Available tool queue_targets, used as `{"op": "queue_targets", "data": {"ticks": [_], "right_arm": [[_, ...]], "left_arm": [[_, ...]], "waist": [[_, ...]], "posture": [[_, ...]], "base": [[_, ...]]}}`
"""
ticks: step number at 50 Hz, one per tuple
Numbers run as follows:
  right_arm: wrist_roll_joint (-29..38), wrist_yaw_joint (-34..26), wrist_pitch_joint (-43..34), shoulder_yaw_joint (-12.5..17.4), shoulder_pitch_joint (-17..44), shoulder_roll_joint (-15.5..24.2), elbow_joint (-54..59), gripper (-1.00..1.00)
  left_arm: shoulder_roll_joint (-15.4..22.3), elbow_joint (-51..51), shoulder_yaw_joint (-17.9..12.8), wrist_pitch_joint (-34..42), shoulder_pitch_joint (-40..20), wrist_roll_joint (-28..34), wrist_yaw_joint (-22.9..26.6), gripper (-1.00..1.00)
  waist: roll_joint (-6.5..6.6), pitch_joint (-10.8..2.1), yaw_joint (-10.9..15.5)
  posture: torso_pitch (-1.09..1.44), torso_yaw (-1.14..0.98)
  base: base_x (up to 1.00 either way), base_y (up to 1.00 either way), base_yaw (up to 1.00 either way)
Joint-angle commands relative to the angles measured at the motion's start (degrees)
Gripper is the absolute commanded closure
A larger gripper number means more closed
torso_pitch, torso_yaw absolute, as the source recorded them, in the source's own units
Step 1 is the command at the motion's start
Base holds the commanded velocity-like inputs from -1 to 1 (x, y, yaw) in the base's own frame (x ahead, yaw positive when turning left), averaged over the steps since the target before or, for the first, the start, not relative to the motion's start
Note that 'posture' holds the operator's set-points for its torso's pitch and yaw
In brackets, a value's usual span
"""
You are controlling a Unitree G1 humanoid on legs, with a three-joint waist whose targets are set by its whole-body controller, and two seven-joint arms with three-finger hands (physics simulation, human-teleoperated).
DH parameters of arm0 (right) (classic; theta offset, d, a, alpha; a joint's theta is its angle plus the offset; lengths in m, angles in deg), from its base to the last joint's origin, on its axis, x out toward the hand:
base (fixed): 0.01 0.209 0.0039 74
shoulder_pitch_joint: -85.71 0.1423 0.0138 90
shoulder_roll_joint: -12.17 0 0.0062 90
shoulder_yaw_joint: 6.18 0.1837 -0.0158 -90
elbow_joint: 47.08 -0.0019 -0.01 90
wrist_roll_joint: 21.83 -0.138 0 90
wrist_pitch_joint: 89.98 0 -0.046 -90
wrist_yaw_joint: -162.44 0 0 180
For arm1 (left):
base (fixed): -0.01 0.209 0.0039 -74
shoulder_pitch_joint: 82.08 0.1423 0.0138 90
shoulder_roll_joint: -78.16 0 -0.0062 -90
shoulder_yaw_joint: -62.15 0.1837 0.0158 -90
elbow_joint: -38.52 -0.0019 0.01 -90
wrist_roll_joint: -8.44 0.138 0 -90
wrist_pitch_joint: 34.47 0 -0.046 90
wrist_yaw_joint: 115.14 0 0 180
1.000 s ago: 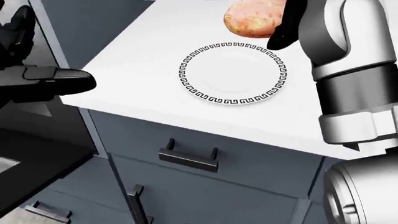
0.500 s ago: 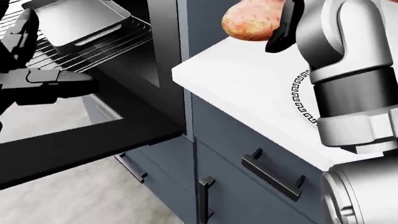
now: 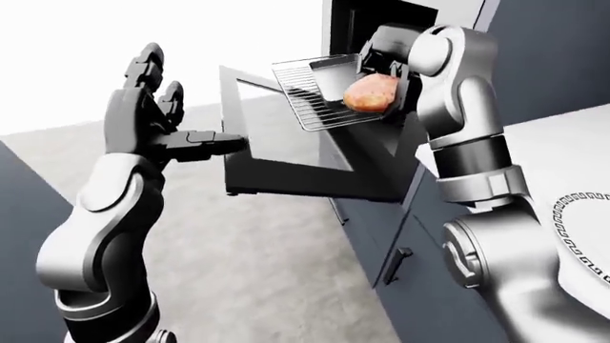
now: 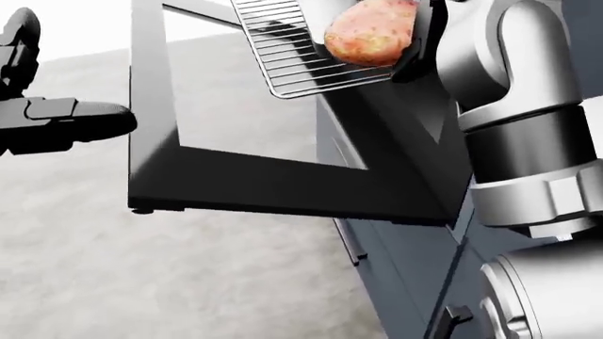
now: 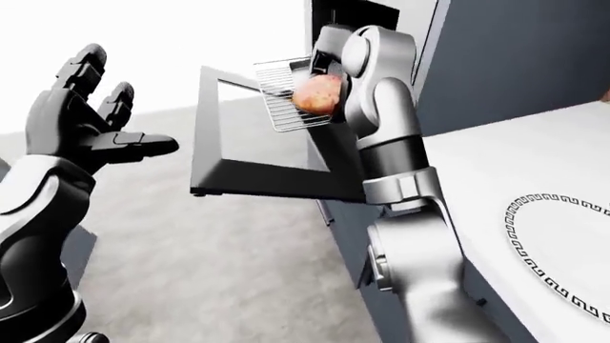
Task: Place the sweet potato on the rack of the oven.
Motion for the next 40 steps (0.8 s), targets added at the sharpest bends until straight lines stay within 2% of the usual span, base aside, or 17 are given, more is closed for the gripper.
{"op": "queue_targets", "data": {"ticks": [1, 2, 3, 7, 12, 13, 16, 19, 20, 22, 25, 26, 28, 30, 32, 35, 40], "right_arm": [[0.36, 0.85, -0.03, 0.67, 1.96, 0.76, -1.85, 1.0], [0.38, 0.83, -0.04, 0.67, 1.88, 0.77, -1.9, 1.0], [0.4, 0.79, -0.1, 0.67, 1.84, 0.75, -1.99, 1.0], [0.4, 0.87, 0.05, 0.62, 1.68, 0.63, -1.92, 1.0], [0.56, 0.16, 0.35, 0.51, 1.1, 0.92, -2.46, 1.0], [0.65, 0.39, 0.45, 0.58, 1.14, 0.97, -2.43, 1.0], [0.41, 0.94, 0.89, 0.85, 1.72, 1.11, -1.86, 1.0], [0.34, 1.62, 0.8, 0.83, 2.51, 1.12, -1.07, 1.0], [0.14, 1.66, 0.76, 0.89, 2.47, 1.0, -1.1, 1.0], [0.06, 2.14, 0.59, 0.88, 2.52, 0.93, -1.17, 1.0], [0.12, 2.32, 0.22, 0.82, 2.31, 0.92, -1.4, 1.0], [0.1, 2.3, 0.2, 0.85, 2.2, 0.99, -1.55, 1.0], [0.08, 2.53, 0.22, 0.87, 2.39, 1.08, -1.31, 1.0], [-0.07, 2.8, 0.2, 0.89, 2.62, 0.98, -0.87, 1.0], [-0.14, 3.09, 0.3, 0.84, 2.81, 0.98, -0.48, 1.0], [-0.33, 3.55, 0.25, 0.74, 3.34, 0.75, 0.14, 1.0], [-0.54, 3.51, 0.17, 0.76, 4.22, 0.92, 0.52, 1.0]], "left_arm": [[0.42, 1.51, -0.21, -1.39, -1.6, -0.25, 0.16, -1.0], [0.44, 1.36, -0.18, -1.58, -1.52, -0.19, 0.23, -1.0], [0.46, 1.57, -0.24, -1.29, -1.59, -0.29, 0.15, -1.0], [0.42, 1.37, -0.19, -1.65, -1.4, -0.2, 0.26, -1.0], [0.29, 1.78, -0.06, -1.09, -1.66, -0.3, -0.07, -1.0], [0.22, 1.57, 0.08, -1.42, -1.52, -0.13, 0.0, -1.0], [0.08, 1.2, 0.25, -1.83, -1.52, 0.11, 0.14, -1.0], [0.05, 1.05, 0.23, -1.98, -1.52, 0.26, 0.24, -1.0], [0.09, 1.05, 0.16, -1.95, -1.55, 0.24, 0.28, -1.0], [0.11, 1.33, 0.03, -1.67, -1.54, 0.12, 0.22, -1.0], [0.16, 1.69, -0.09, -1.36, -1.51, -0.05, 0.13, -1.0], [0.14, 1.85, -0.07, -1.24, -1.5, -0.09, 0.06, -1.0], [0.1, 1.78, 0.03, -1.4, -1.4, -0.01, 0.07, -1.0], [0.1, 1.51, 0.09, -1.6, -1.46, 0.09, 0.13, -1.0], [0.13, 1.25, 0.12, -1.76, -1.55, 0.16, 0.22, -1.0], [0.26, 1.21, -0.04, -1.59, -1.72, 0.06, 0.23, -1.0], [0.04, 1.27, 0.3, -1.79, -1.41, 0.33, 0.13, -1.0]], "waist": [[-0.63, -1.47, -0.25], [-2.95, -2.33, -0.55], [-2.0, -2.32, -0.47], [-1.3, -2.38, 0.13], [2.2, -1.77, -1.59], [-0.03, -2.21, 0.04], [0.02, -1.96, 0.24], [4.84, -0.77, -1.56], [7.55, -1.15, -2.05], [5.65, 0.14, -1.9], [3.35, -0.58, -2.06], [2.71, -2.05, -1.88], [1.16, -0.86, -1.7], [-0.53, -1.06, -1.52], [0.55, -0.2, -1.7], [0.41, -1.31, -0.97], [2.87, -0.8, -1.49]], "posture": [[0.0, 0.0], [0.0, 0.0], [0.0, 0.0], [0.0, 0.0], [0.0, 0.0], [0.0, 0.0], [0.0, 0.0], [0.0, 0.0], [0.0, 0.0], [0.0, 0.0], [0.0, 0.0], [0.0, 0.0], [0.0, 0.0], [0.0, 0.0], [0.0, 0.0], [0.0, 0.0], [0.0, 0.0]], "base": [[-0.04, 0.0, 1.0], [-0.04, 0.0, 1.0], [-0.05, 0.0, 1.0], [-0.04, 0.0, 1.0], [-0.04, 0.19, 0.79], [-0.05, 0.92, 0.0], [-0.04, 0.62, 0.0], [0.0, 0.0, 0.0], [0.0, 0.0, 0.0], [0.0, 0.0, 0.0], [0.0, 0.0, 0.0], [0.11, 0.0, 0.0], [0.24, 0.0, 0.0], [0.26, 0.0, 0.0], [0.29, 0.0, 0.0], [0.3, 0.0, 0.0], [0.31, 0.0, 0.0]]}}
